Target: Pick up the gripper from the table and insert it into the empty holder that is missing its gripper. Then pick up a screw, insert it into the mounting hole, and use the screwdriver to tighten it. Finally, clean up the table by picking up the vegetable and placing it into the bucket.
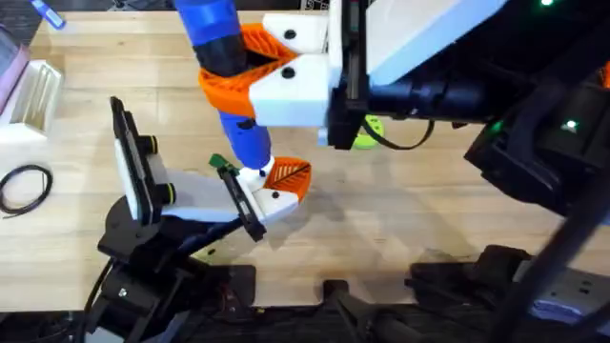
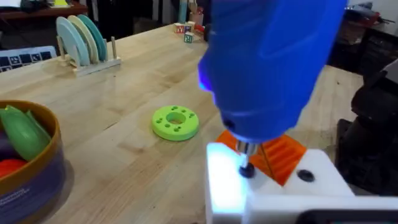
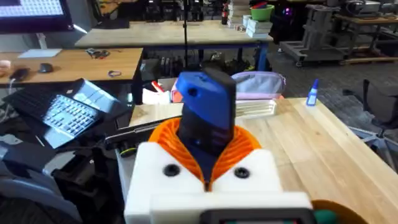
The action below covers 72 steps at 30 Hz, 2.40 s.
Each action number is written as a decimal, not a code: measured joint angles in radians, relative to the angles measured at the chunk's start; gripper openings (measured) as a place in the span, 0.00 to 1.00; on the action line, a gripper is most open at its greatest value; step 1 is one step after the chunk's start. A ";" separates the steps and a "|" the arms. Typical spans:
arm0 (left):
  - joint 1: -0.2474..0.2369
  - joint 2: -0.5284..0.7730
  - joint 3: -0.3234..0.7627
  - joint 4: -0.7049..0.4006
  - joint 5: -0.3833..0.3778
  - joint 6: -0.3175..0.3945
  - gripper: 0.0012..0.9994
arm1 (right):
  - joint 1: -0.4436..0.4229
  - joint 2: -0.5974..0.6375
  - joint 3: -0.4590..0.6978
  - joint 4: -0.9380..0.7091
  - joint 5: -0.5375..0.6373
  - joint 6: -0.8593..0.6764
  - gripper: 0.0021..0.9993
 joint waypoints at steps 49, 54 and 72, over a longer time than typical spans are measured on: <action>0.000 0.000 0.000 0.000 0.000 -0.004 0.00 | -0.007 -0.013 0.001 -0.055 0.003 -0.023 0.02; 0.000 0.000 0.000 0.000 -0.014 -0.004 0.00 | -0.043 0.007 -0.012 0.072 -0.010 0.044 0.02; 0.000 0.000 0.000 0.000 -0.014 -0.004 0.00 | -0.325 0.028 0.038 -0.369 0.224 -0.251 0.02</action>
